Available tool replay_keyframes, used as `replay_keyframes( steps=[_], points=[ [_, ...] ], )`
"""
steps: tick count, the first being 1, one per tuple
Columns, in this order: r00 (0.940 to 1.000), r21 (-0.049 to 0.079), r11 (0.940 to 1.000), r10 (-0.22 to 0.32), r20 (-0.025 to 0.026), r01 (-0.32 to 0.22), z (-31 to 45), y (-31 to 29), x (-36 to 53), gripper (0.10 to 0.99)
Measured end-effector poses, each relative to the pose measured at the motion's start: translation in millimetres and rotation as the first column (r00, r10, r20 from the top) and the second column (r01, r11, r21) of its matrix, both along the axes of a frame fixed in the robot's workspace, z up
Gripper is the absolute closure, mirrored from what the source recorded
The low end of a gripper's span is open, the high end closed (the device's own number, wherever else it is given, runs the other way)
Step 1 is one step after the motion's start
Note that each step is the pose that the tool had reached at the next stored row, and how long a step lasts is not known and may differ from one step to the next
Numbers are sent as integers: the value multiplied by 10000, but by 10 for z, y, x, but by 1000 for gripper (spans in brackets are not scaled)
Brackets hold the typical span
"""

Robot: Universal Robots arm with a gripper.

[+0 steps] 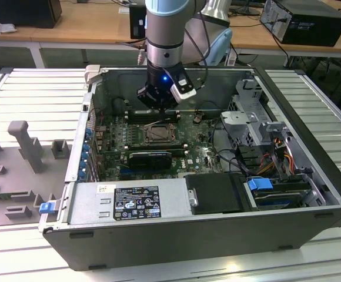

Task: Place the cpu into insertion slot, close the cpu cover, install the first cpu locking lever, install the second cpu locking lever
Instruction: 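Install the first cpu locking lever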

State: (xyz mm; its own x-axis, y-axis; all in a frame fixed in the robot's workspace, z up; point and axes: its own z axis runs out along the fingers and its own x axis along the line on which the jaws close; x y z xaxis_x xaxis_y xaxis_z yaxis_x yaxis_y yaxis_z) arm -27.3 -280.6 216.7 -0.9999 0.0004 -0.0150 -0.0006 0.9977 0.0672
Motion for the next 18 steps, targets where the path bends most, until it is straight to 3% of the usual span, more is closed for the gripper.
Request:
replay_keyframes(
  steps=[10, 18],
  points=[
    [10000, -1, 10000, 86, 0, -86, -97, 6, 44, 980],
    [10000, -44, 10000, 88, 0, -88, -120, 7, 45, 980]
  ],
)
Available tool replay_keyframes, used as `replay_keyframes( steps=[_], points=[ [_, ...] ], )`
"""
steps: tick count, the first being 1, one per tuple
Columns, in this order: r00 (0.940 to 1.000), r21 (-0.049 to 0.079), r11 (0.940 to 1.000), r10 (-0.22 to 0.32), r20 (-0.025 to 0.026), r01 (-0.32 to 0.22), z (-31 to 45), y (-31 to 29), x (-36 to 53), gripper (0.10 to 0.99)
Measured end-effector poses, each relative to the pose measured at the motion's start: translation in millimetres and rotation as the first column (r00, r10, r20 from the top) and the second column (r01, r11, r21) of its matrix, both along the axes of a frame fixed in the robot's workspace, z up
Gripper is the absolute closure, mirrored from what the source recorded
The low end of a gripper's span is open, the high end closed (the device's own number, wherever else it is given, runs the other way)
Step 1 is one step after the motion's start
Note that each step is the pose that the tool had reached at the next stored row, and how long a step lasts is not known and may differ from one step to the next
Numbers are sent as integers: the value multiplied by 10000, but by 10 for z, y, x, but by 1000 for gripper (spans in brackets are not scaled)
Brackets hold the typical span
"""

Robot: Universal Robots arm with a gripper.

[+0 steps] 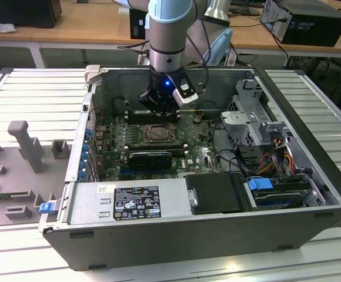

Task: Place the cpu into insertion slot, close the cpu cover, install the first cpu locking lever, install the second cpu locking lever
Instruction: 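Install the first cpu locking lever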

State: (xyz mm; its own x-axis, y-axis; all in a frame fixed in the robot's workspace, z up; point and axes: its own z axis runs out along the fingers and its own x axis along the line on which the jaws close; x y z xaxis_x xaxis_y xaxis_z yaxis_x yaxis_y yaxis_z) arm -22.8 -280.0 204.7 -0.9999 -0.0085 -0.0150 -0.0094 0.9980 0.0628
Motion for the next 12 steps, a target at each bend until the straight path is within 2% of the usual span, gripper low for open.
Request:
replay_keyframes(
  steps=[5, 12],
  points=[
    [10000, -60, 10000, 0, 0, 0, -8, -3, -1, 980],
    [10000, -65, 10000, -1, 0, 1, -15, -18, 0, 980]
  ],
)
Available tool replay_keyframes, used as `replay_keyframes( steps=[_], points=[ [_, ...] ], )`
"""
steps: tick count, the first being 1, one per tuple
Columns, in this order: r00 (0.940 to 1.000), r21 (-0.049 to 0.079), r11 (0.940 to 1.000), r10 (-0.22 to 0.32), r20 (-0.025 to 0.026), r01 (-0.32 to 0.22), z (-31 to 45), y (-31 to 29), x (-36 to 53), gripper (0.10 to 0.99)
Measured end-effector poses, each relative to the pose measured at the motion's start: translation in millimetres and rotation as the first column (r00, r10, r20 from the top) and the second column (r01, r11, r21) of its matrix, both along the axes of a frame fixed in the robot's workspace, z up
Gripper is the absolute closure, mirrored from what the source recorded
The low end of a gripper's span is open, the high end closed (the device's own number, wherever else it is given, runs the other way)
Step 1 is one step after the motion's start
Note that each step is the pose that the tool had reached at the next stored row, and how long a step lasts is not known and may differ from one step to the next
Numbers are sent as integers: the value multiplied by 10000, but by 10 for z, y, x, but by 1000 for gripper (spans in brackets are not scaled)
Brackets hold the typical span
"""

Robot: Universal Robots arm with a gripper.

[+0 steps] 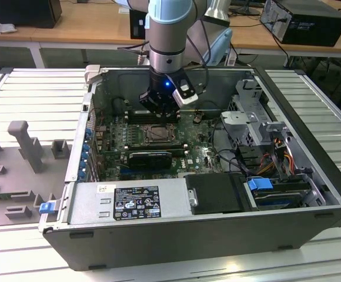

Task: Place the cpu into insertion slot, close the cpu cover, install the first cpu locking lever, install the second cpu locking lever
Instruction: 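Install the first cpu locking lever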

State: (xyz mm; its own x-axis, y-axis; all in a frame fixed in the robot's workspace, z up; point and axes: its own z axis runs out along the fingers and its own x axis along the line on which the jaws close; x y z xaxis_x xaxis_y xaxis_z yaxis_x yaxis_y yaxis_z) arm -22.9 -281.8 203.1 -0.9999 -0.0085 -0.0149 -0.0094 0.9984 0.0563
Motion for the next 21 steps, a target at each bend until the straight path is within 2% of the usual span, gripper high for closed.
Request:
replay_keyframes(
  steps=[8, 12, 14, 16, 19, 21],
  points=[
    [10000, 7, 10000, 0, -4, 0, -26, -5, 0, 980],
    [10000, 90, 10000, -1, 6, 1, -19, -3, 1, 980],
    [10000, 87, 10000, 0, 3, 0, 18, -3, 1, 980],
    [10000, 67, 10000, 2, -1, -2, 139, -4, 1, 980],
    [10000, 60, 10000, 0, 0, 0, 155, -11, 0, 980],
    [10000, 59, 10000, 1, 0, -1, 155, -58, 1, 980]
  ],
)
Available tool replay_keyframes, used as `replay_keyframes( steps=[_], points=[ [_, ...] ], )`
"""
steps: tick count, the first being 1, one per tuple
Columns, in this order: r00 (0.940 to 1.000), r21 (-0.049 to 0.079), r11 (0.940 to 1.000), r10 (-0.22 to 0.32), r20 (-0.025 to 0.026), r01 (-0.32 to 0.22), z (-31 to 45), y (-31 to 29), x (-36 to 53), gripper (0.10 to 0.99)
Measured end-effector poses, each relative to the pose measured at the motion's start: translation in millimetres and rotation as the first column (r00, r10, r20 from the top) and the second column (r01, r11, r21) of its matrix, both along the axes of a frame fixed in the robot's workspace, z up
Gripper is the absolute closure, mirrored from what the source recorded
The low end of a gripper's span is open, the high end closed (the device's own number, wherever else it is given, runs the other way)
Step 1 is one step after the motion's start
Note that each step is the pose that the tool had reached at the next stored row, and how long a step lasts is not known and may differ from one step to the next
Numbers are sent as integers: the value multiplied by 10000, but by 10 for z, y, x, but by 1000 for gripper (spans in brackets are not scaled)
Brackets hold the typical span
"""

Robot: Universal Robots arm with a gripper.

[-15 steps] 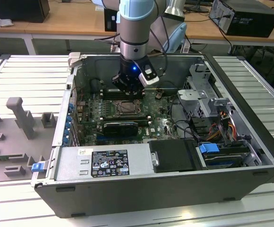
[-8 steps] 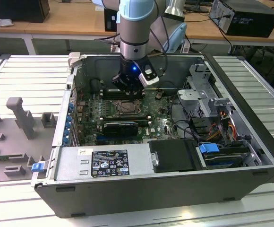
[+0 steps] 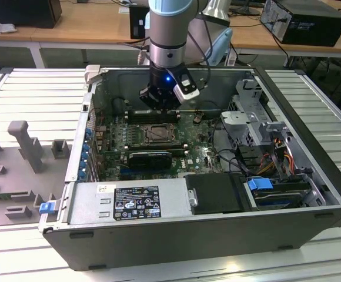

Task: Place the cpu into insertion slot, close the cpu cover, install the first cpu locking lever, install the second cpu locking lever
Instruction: 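Install the first cpu locking lever, then install the second cpu locking lever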

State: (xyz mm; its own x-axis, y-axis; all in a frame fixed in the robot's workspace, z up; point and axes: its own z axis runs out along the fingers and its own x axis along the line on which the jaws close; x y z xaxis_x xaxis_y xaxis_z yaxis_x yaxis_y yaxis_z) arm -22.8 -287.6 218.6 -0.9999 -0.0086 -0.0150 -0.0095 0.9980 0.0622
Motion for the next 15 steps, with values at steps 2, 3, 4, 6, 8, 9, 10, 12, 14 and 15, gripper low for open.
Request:
replay_keyframes(
  steps=[2, 3, 4, 6, 8, 9, 10, 12, 14, 15],
  points=[
    [10000, 0, 10000, -1, 0, 1, 0, -27, 0, 980],
    [10000, 0, 10000, -1, 0, 1, 0, -33, 0, 980],
    [10000, 0, 10000, -1, 0, 1, 0, -38, 0, 980],
    [10000, 0, 10000, -1, 0, 1, 0, -47, 0, 980],
    [10000, 0, 10000, 0, 0, 0, 0, -62, 0, 980],
    [10000, 0, 10000, -1, 0, 1, 0, -74, 0, 980],
    [10000, 1, 10000, -1, 1, 1, 0, -82, 0, 980],
    [10000, -1, 10000, -1, 0, 1, 29, -83, 0, 980],
    [10000, -2, 10000, -2, 0, 2, 82, -83, 0, 980],
    [10000, 0, 10000, -1, 1, 1, 85, -83, 0, 980]
  ],
)
